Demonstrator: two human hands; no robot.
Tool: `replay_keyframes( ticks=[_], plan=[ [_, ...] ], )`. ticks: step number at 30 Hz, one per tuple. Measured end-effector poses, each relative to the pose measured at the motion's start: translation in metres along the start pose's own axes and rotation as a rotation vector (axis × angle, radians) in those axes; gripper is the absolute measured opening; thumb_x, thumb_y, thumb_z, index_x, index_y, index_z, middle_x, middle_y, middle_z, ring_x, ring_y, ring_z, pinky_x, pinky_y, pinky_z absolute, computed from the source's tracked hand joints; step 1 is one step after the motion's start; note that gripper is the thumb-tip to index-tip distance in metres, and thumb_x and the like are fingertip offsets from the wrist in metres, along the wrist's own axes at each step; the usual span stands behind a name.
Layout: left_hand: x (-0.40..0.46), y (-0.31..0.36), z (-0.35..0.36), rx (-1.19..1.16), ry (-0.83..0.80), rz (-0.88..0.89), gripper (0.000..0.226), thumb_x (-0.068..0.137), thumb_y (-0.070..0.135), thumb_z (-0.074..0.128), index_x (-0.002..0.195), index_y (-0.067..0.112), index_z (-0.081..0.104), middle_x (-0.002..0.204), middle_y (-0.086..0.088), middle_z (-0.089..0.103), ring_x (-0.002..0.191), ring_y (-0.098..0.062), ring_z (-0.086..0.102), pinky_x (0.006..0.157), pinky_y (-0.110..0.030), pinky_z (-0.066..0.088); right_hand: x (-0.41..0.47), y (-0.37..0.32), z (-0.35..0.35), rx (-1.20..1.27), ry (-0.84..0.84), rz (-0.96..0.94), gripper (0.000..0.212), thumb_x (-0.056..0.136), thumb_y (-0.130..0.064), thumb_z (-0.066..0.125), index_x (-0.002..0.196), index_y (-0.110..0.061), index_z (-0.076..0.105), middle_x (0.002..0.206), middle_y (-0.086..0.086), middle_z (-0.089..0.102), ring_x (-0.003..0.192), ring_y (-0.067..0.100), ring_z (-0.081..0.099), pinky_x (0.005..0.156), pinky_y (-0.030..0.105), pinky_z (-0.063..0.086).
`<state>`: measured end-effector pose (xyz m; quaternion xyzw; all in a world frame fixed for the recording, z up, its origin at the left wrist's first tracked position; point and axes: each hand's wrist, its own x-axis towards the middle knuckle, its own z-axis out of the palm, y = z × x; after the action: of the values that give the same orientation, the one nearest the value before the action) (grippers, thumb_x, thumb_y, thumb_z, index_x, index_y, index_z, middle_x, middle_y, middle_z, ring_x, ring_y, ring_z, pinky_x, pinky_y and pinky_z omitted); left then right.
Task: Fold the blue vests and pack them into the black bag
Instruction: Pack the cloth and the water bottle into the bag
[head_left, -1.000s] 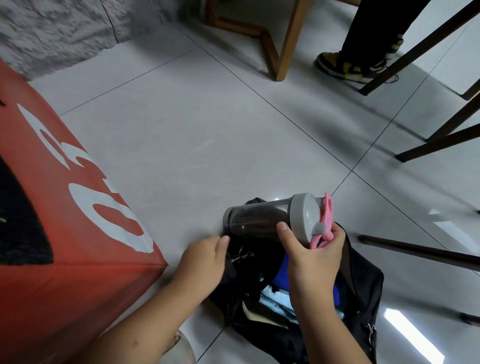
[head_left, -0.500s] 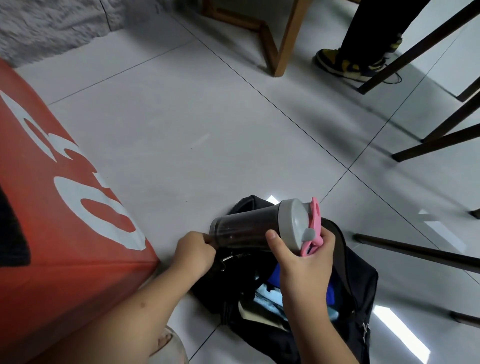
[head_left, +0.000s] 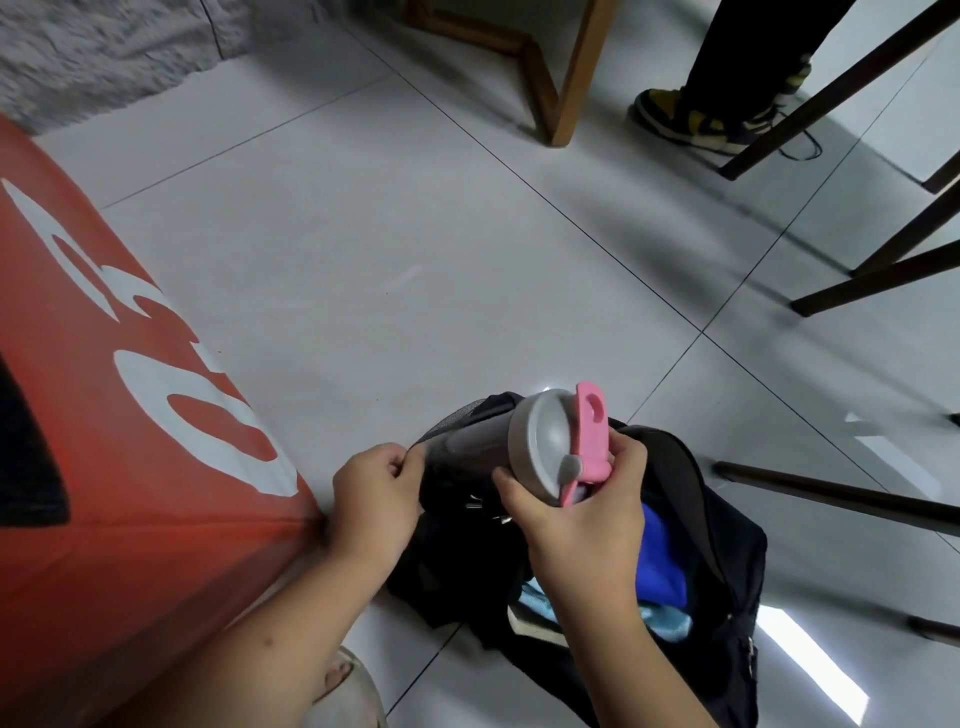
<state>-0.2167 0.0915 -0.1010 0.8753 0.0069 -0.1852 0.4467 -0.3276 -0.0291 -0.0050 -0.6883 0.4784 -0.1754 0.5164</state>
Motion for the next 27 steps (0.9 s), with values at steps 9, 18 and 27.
replay_keyframes(
  ticks=[9, 18, 27],
  plan=[
    [-0.010, 0.002, -0.002, -0.099, 0.061, 0.077, 0.037, 0.099, 0.019, 0.062, 0.068, 0.013, 0.043, 0.054, -0.008, 0.054, 0.054, -0.035, 0.057, 0.055, -0.043, 0.046, 0.003, 0.023, 0.040, -0.045, -0.125, -0.044, 0.075, 0.061, -0.028, 0.094, 0.114, -0.043, 0.044, 0.109, -0.016, 0.061, 0.096, -0.003, 0.062, 0.081, 0.016, 0.052],
    [-0.012, 0.011, -0.026, -0.205, -0.019, -0.153, 0.032, 0.099, 0.047, 0.039, 0.097, 0.023, 0.059, 0.083, -0.004, 0.066, 0.083, -0.031, 0.063, 0.071, -0.039, 0.050, -0.014, 0.030, 0.024, -0.384, -0.297, -0.247, 0.074, 0.085, -0.024, 0.075, 0.149, -0.038, 0.040, 0.138, -0.021, 0.050, 0.126, -0.010, 0.044, 0.101, 0.009, 0.037],
    [-0.018, 0.039, -0.024, 0.127, -0.163, 0.043, 0.076, 0.055, 0.078, 0.075, 0.119, 0.039, 0.059, 0.107, 0.008, 0.064, 0.097, -0.014, 0.063, 0.084, -0.035, 0.053, -0.004, 0.043, 0.009, -0.325, -0.191, 0.321, 0.032, 0.086, -0.051, 0.071, 0.094, -0.020, 0.067, 0.079, -0.008, 0.071, 0.079, 0.008, 0.067, 0.076, 0.029, 0.051]
  ],
)
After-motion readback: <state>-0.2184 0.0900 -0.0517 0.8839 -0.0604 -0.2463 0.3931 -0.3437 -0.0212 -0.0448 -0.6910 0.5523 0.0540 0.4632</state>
